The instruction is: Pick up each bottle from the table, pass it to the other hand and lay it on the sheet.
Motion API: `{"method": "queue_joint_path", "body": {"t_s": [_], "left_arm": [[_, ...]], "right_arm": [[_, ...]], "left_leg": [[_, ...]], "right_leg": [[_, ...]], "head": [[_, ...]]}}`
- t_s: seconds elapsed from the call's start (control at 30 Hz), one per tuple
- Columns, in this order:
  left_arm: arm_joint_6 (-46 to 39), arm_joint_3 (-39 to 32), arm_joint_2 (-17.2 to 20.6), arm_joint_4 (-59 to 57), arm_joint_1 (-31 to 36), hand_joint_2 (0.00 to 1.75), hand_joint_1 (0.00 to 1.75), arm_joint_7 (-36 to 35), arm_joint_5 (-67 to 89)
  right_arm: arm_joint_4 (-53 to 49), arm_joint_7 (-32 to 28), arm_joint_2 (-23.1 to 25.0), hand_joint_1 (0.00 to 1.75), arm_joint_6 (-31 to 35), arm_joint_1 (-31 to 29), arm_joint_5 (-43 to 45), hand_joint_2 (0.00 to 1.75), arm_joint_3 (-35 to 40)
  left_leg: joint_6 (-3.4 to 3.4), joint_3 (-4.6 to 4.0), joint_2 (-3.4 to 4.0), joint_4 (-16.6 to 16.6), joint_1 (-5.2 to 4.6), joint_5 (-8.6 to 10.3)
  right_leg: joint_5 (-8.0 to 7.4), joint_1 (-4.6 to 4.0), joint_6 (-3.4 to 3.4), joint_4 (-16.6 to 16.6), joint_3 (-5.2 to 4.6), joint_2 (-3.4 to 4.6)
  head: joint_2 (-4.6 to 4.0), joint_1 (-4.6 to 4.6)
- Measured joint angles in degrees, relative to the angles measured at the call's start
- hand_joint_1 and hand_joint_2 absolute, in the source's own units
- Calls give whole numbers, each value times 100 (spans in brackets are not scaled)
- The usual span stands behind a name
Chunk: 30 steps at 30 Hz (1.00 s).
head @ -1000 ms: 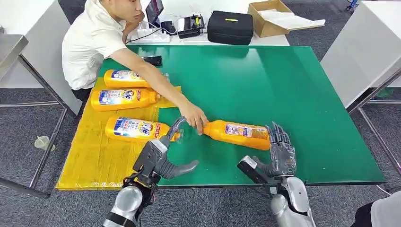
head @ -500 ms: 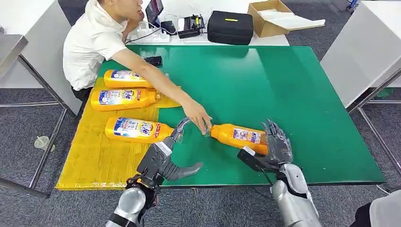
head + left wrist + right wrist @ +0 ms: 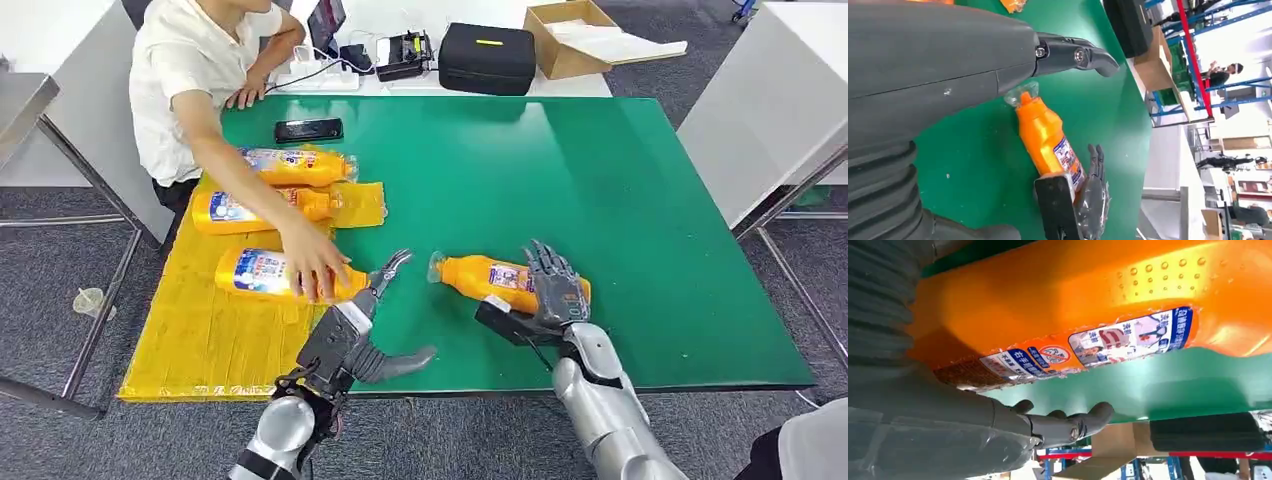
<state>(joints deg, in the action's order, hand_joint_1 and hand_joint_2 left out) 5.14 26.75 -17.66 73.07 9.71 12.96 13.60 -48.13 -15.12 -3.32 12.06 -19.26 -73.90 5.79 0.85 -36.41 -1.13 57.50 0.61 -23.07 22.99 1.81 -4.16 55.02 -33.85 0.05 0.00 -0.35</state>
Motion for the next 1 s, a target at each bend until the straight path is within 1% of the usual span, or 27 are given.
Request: {"method": "queue_joint_path", "body": {"t_s": [0.2,0.3,0.4,0.6,0.7,0.77,0.8,0.83,1.0], "left_arm": [[0,7,0,-24,6,175,0,0,-4],[-7,9,0,-37,10,175,0,0,-4],[-11,13,0,-42,17,175,0,0,-4],[-13,13,0,-42,18,175,0,-2,-4],[-13,13,0,-42,18,175,0,-46,11],[-13,11,2,-42,17,175,0,-65,41],[-13,7,2,-39,16,175,0,-79,66],[-13,4,2,-39,15,175,0,-88,72],[9,-18,2,-6,1,175,0,-168,125]], "right_arm": [[175,22,9,0,-72,-101,2,175,41],[317,242,7,0,-282,-198,-24,175,85],[500,494,-2,0,-548,-400,-77,175,166],[669,584,-11,0,-619,-519,-87,175,223],[673,789,-9,0,-711,-530,-133,175,275],[658,994,-9,0,-880,-514,-216,175,310],[619,1105,-9,0,-985,-509,-251,175,319],[590,1178,-11,0,-1043,-488,-278,175,326],[280,1414,-17,0,-1278,-354,-411,175,352]], "left_leg": [[0,7,2,0,0,0],[0,14,14,0,0,-1],[0,42,39,-1,0,-5],[0,61,39,-1,0,-3],[-1,79,40,-1,1,-2],[-1,98,40,-2,1,-5],[-2,102,39,-3,1,-6],[-2,104,37,-3,1,-6],[-1,103,23,-3,1,-6]], "right_leg": [[0,0,0,0,4,0],[-1,-1,1,0,7,2],[-1,-1,5,-3,17,18],[-13,-1,16,-5,34,20],[-12,-4,17,-5,49,21],[-9,-4,18,-6,41,21],[-7,-4,18,-7,54,20],[-3,-4,15,-7,23,20],[0,-4,8,-7,45,20]], "head": [[0,-2],[0,0],[0,0],[0,0],[0,-2],[0,0],[0,-4],[0,0],[0,0]]}}
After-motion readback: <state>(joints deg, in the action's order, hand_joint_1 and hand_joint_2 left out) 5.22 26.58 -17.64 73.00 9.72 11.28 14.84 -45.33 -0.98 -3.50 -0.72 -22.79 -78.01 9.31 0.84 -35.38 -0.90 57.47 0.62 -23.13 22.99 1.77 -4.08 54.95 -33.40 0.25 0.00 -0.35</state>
